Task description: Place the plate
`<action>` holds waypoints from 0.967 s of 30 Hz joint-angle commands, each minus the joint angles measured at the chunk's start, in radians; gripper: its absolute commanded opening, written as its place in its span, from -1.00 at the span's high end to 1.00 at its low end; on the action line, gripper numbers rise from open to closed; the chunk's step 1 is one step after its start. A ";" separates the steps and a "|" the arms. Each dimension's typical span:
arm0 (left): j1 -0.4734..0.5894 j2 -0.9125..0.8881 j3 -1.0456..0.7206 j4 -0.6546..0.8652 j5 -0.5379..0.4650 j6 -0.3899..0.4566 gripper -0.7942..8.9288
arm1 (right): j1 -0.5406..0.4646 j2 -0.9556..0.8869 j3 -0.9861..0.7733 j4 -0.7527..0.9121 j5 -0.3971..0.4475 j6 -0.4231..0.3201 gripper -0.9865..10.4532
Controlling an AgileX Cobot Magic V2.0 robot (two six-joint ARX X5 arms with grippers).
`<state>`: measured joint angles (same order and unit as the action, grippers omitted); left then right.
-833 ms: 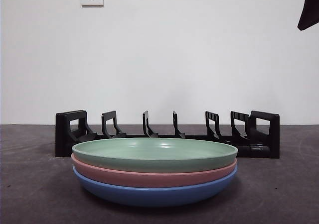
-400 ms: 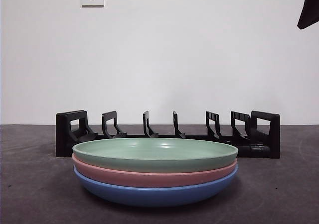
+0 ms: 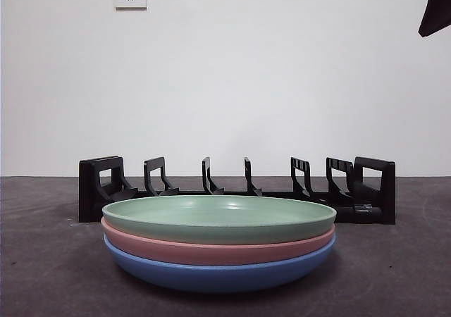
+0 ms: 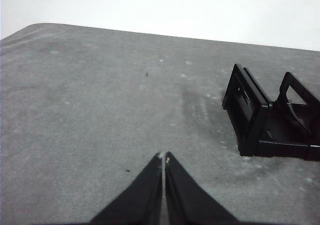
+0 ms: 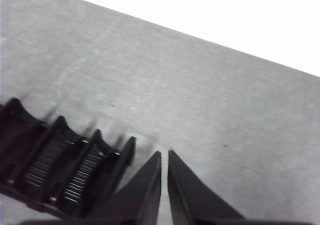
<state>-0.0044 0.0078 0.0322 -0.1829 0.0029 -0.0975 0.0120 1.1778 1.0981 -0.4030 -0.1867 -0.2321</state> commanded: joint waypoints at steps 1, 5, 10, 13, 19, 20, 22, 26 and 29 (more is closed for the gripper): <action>0.000 0.001 -0.018 -0.004 0.002 -0.005 0.82 | 0.001 -0.065 -0.026 0.000 0.027 -0.015 0.79; 0.000 0.001 -0.018 -0.004 0.002 -0.005 0.82 | -0.007 -0.285 -0.280 0.137 0.134 -0.006 0.79; 0.000 0.001 -0.018 -0.004 0.003 -0.005 0.82 | 0.010 -0.667 -0.703 0.322 0.177 0.073 0.79; 0.000 0.001 -0.018 -0.004 0.002 -0.005 0.82 | 0.039 -0.867 -0.872 0.327 0.178 0.120 0.79; 0.000 0.001 -0.018 -0.004 0.002 -0.005 0.82 | 0.020 -1.109 -1.031 0.291 0.168 0.174 0.79; 0.000 0.001 -0.018 -0.005 0.002 -0.005 0.82 | 0.018 -1.130 -1.045 0.289 0.167 0.178 0.79; 0.000 0.001 -0.018 -0.004 0.002 -0.005 0.82 | 0.017 -1.175 -1.076 0.290 0.157 0.180 0.79; 0.000 0.000 -0.018 -0.004 0.002 -0.005 0.82 | 0.018 -1.174 -1.086 0.254 0.149 0.200 0.79; 0.000 0.000 -0.018 -0.005 0.002 -0.005 0.82 | 0.017 -1.174 -1.086 0.241 0.150 0.199 0.79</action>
<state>-0.0044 0.0078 0.0322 -0.1829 0.0029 -0.0975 0.0288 0.0044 0.0162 -0.1661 -0.0338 -0.0505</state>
